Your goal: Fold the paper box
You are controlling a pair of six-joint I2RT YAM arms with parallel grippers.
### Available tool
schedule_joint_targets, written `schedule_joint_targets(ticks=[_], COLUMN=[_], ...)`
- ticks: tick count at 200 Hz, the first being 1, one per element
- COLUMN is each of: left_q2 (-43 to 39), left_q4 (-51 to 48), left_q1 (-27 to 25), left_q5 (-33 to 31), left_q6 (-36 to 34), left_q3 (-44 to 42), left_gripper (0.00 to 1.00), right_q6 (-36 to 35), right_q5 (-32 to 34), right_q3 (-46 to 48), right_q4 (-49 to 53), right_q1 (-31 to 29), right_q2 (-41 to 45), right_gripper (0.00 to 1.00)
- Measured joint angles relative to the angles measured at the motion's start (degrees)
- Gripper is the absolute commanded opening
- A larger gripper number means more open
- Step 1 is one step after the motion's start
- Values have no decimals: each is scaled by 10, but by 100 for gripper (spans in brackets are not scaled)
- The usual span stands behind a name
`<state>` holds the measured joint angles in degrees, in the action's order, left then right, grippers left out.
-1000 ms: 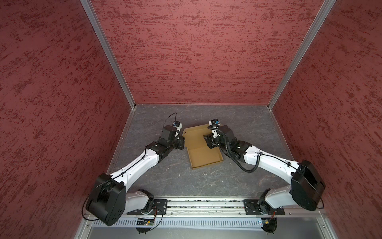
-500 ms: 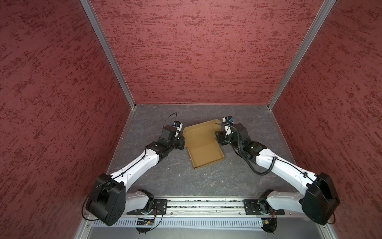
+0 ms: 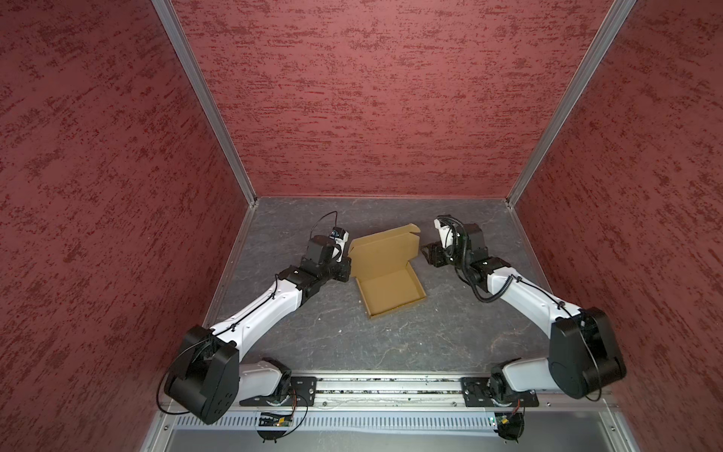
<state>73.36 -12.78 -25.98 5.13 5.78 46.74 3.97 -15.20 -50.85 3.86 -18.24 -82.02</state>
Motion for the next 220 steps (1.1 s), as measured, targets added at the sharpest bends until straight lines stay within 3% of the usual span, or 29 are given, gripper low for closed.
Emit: schedule_joint_targets(ticks=[103,220], left_q2=[7,19], left_q4=[2,8], left_q1=[0,6], left_q5=[4,9], left_q6=[-17,-23], left_q3=[0,6], left_gripper=[12,11], right_q6=[-54,-80], right_q5=[-57,-99], right_q3=[-75,-97], right_q4=[-10,-11], right_q1=[10,23], right_q2=[-73,-123], right_gripper=[69,69])
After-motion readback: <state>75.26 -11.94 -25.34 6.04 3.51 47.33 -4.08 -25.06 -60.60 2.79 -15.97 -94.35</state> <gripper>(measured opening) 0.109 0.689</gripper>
